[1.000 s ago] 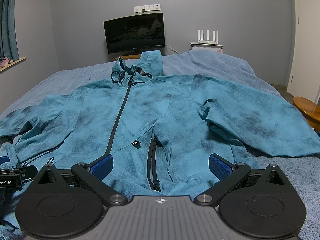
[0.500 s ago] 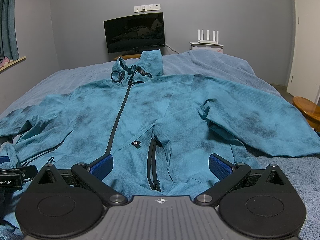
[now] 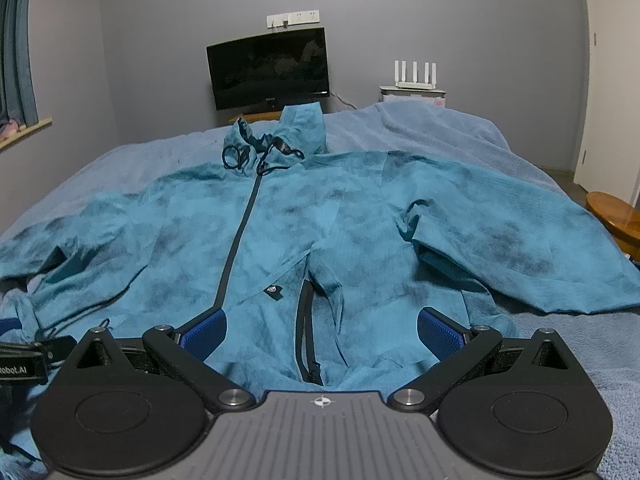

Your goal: Fold large clothes

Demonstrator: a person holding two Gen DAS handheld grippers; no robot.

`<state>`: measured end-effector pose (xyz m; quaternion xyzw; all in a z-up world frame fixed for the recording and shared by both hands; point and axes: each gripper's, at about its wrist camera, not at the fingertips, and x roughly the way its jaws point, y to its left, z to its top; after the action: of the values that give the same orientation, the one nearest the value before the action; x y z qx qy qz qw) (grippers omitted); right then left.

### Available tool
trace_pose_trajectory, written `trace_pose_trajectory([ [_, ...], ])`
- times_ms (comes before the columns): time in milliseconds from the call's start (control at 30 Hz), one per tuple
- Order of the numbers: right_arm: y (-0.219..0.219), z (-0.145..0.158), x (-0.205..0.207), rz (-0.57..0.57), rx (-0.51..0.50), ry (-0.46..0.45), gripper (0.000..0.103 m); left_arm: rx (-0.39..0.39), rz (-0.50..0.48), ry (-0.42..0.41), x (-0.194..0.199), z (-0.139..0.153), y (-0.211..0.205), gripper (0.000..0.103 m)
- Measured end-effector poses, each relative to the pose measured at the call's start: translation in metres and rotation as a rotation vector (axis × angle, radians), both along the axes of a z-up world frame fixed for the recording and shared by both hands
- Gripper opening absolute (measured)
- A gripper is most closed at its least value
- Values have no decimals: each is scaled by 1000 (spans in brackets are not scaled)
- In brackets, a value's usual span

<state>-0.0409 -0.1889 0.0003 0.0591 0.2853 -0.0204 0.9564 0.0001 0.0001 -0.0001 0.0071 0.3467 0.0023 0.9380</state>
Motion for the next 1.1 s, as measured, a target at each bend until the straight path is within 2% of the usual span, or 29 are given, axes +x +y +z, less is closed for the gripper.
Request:
trace_pose_trajectory([
  [133, -10, 8, -6, -21, 56, -49, 103, -27, 6, -4, -1, 4, 3, 103],
  [233, -22, 15, -13, -60, 82, -96, 103, -99, 11, -16, -5, 18, 14, 103],
  [333, -37, 30, -19, -107, 114, -180, 103, -194, 28, -53, 5, 44, 32, 103],
  [400, -49, 42, -20, -142, 108, -235, 103, -178, 66, -96, 17, 59, 35, 103],
  [567, -79, 68, -2, -334, -12, -309, 103, -79, 90, -222, 56, 103, 22, 103],
  [633, -99, 70, 17, -420, -29, -267, 103, -76, 44, -271, 73, 107, 17, 103],
  [700, -133, 64, 32, -499, 95, -213, 103, -105, -41, -285, 90, 101, 14, 103],
  [800, -187, 40, 36, -618, 279, -163, 103, -94, -18, -198, 112, 79, 10, 103],
  [900, -226, 12, 30, -735, 312, -121, 103, -35, -27, -141, 122, 46, 6, 103],
  [967, -251, -4, 26, -804, 373, -101, 103, -5, -29, -67, 131, 20, 7, 103],
  [1033, -267, -23, 26, -838, 462, -111, 101, -32, -38, -4, 137, 6, 10, 103],
  [1100, -283, -38, 24, -866, 531, -126, 98, -73, -51, 17, 145, -2, 16, 103],
])
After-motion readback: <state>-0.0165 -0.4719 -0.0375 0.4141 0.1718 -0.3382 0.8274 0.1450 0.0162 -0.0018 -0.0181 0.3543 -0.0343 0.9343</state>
